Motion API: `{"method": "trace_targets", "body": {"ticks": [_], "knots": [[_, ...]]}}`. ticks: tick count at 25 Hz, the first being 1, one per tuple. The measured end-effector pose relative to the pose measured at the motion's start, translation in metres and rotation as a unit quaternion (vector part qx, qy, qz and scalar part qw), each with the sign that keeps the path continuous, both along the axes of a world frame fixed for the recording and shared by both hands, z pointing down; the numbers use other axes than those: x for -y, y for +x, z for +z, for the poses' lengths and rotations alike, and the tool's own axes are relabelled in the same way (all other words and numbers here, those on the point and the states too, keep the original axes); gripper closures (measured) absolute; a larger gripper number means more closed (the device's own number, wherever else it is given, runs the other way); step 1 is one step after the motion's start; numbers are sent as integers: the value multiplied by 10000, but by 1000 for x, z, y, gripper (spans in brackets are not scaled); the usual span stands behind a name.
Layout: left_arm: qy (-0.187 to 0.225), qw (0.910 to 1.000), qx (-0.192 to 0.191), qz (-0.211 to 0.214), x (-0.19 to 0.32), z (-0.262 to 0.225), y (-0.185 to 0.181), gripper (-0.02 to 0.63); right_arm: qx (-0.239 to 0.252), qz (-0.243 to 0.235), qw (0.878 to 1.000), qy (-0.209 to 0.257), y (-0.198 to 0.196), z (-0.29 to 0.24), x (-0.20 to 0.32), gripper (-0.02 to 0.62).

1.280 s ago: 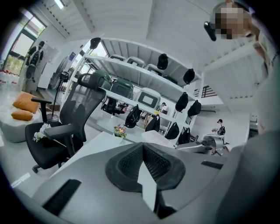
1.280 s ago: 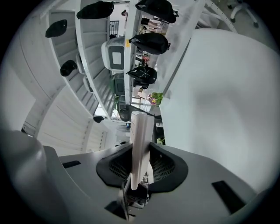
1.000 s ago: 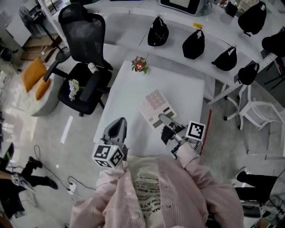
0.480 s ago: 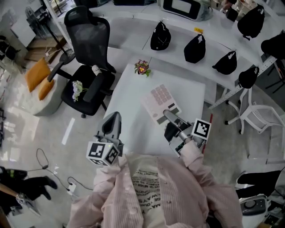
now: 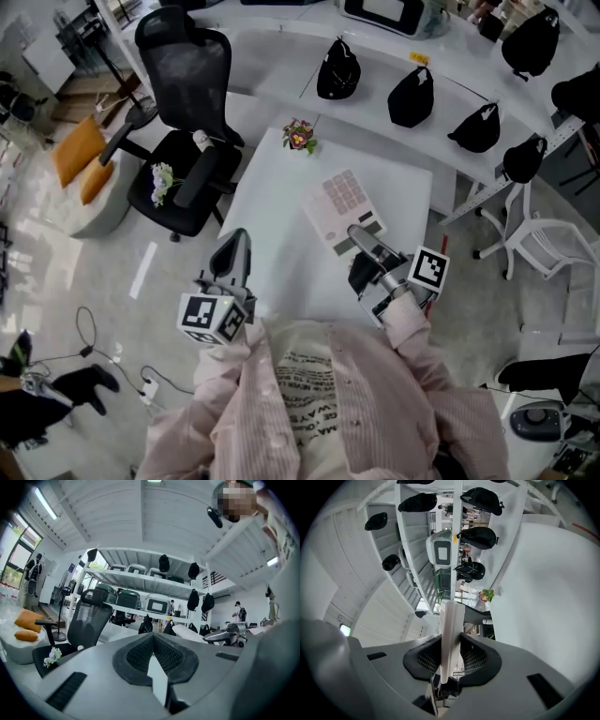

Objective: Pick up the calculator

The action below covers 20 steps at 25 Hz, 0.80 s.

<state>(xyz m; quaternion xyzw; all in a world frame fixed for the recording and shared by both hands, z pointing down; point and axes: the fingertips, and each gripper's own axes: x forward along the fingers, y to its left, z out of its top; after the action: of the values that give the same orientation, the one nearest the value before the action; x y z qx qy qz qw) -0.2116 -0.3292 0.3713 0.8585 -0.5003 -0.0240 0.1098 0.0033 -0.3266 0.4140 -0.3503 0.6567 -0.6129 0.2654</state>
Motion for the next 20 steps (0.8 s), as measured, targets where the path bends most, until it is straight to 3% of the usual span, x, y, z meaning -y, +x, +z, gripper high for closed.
{"method": "trace_targets", "body": {"ticks": [20], "knots": [[-101, 9999, 47, -86, 0, 7, -4, 606, -77, -90, 9999, -82, -1, 3, 0, 509]]}}
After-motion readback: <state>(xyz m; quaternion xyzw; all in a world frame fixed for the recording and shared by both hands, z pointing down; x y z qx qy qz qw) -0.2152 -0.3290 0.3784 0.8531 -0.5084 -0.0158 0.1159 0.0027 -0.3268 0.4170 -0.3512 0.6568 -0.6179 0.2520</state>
